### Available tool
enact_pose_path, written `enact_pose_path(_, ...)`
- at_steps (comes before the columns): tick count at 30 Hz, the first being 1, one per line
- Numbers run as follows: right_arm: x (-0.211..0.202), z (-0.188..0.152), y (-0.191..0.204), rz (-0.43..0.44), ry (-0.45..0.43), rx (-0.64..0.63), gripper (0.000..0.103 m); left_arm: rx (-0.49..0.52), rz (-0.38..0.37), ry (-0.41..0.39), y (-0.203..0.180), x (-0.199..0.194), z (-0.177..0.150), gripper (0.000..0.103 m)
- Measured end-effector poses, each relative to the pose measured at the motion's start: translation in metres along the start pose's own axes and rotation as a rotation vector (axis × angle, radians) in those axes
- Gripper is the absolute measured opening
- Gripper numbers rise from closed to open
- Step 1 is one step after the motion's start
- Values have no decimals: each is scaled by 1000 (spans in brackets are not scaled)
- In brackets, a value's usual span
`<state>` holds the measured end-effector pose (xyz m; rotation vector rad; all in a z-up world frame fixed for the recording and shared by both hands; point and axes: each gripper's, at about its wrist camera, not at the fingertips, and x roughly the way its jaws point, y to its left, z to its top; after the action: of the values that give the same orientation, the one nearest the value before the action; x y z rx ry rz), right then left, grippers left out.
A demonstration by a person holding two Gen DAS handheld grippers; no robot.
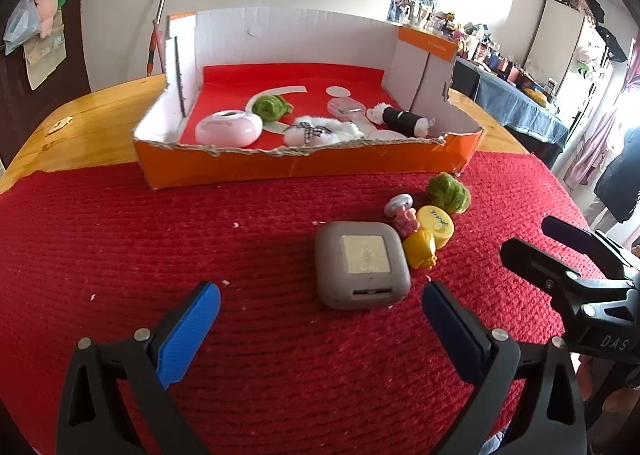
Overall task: Organize objects
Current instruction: 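Move the left tool toward the grey square case and the right tool toward the green plush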
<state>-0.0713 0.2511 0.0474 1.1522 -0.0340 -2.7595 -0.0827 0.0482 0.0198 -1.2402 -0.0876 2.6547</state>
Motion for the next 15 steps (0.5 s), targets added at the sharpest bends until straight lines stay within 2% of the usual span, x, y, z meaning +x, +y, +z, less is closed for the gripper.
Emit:
enact_pose_path(9, 4, 0, -7, 2, 8, 13, 99, 43, 49, 17, -6, 12, 5, 103)
enact_pose_path(15, 6, 1, -8, 3, 14, 6, 99, 30, 58, 26, 8, 11, 9, 103)
